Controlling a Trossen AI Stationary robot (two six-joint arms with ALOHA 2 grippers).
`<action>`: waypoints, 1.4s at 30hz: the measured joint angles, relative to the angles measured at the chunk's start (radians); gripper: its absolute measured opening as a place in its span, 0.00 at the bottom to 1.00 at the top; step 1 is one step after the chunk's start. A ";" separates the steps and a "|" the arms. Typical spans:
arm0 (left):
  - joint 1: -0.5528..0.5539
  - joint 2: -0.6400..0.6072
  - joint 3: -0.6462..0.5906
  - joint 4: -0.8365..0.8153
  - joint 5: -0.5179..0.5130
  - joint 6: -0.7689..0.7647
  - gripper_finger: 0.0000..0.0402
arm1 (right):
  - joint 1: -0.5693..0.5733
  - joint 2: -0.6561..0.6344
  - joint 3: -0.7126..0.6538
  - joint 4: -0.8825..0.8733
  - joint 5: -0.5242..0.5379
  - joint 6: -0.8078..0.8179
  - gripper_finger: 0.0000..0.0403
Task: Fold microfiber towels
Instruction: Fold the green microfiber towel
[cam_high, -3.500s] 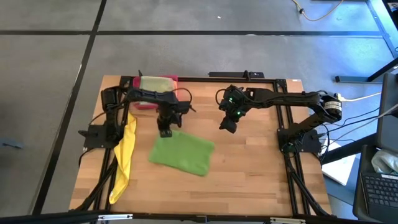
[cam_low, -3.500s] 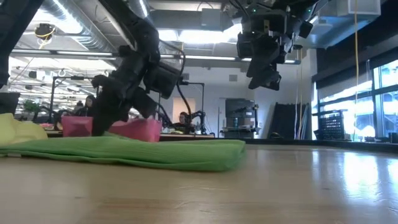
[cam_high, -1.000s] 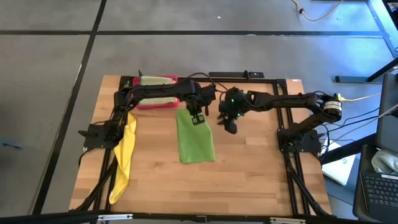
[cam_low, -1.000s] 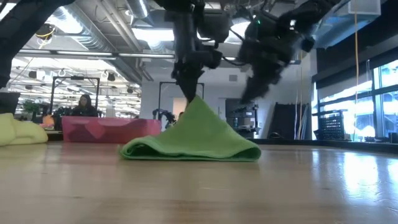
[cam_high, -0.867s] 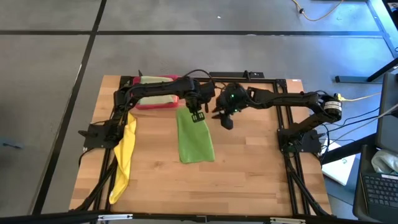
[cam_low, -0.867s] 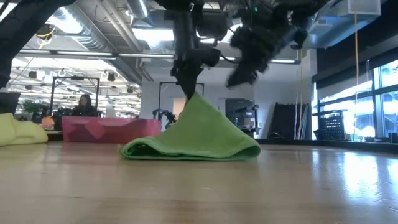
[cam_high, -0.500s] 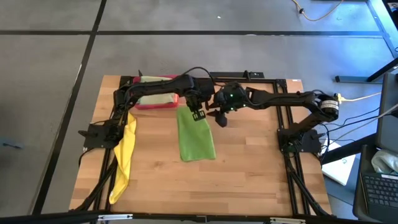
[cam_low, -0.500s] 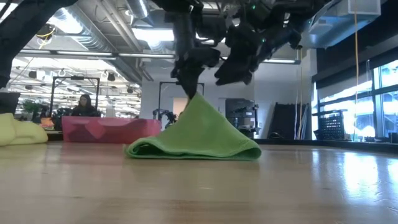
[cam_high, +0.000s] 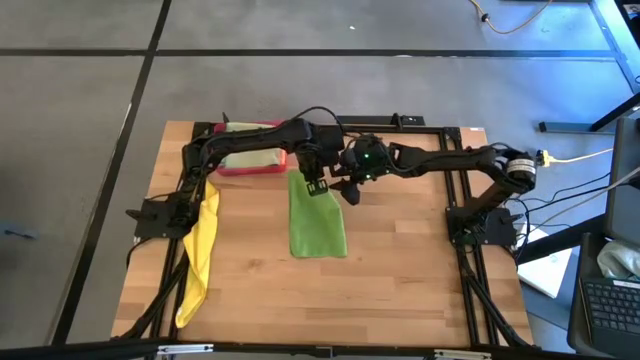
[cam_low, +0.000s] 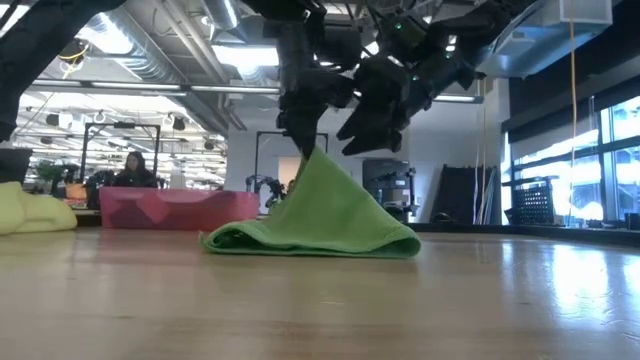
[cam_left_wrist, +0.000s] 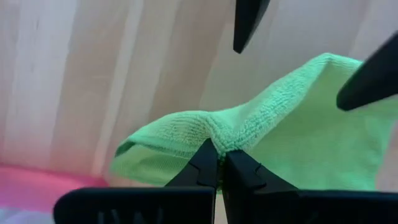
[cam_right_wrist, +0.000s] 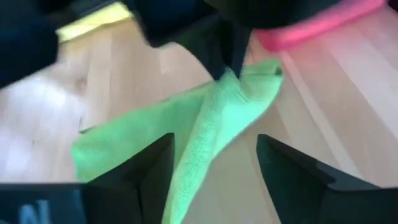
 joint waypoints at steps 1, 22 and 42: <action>0.004 -0.001 0.000 0.002 0.015 0.016 0.00 | 0.000 -0.011 0.000 -0.002 0.000 -0.013 0.56; 0.082 0.000 0.000 0.277 0.236 -0.011 0.00 | -0.080 -0.343 -0.339 -0.102 -0.012 0.126 0.46; 0.066 0.034 -0.002 0.387 0.242 -0.063 0.01 | 0.052 -0.326 -0.512 0.499 0.324 0.425 0.61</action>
